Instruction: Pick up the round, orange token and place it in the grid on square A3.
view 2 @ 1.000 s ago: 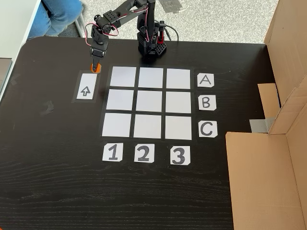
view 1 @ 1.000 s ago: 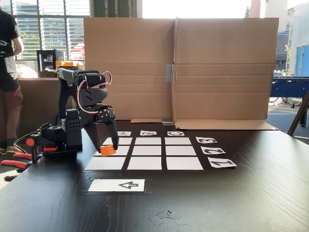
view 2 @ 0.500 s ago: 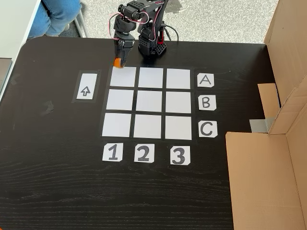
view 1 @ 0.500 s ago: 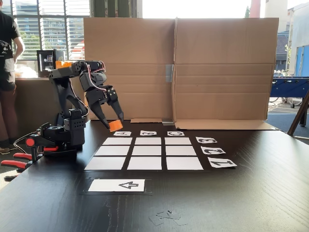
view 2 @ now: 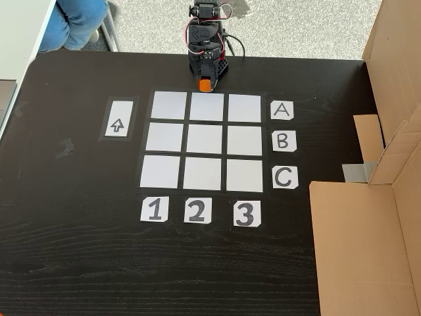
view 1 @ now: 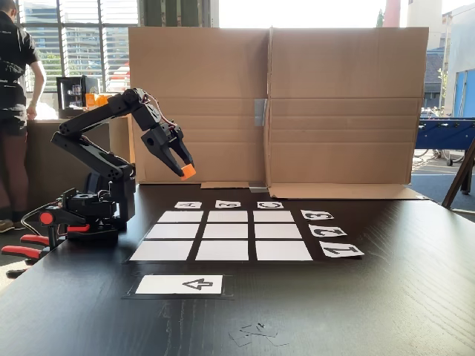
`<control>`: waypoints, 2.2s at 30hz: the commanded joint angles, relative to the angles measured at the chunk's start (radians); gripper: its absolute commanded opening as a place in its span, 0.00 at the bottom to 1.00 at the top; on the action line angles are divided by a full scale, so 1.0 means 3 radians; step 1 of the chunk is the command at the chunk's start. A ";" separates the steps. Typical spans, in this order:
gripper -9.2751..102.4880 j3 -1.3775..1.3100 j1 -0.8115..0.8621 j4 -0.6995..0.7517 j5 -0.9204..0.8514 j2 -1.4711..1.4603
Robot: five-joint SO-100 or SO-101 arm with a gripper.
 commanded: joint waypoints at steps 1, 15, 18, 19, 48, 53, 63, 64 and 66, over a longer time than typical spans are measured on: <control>0.08 0.0066 -0.0261 0.0020 0.0046 -0.0077; 0.09 0.0179 -0.1156 -0.0189 0.0026 -0.0787; 0.09 0.0174 -0.1268 -0.0302 0.0041 -0.1018; 0.09 0.0169 -0.1309 -0.0312 0.0031 -0.1089; 0.09 -0.0174 -0.1774 -0.0813 0.0056 -0.2695; 0.13 -0.0138 -0.1795 -0.0767 0.0123 -0.2756; 0.44 -0.0015 -0.1769 -0.0629 0.0194 -0.2730; 0.45 -0.0015 -0.1769 -0.0624 0.0194 -0.2725; 0.49 0.0000 -0.1764 -0.0624 0.0194 -0.2715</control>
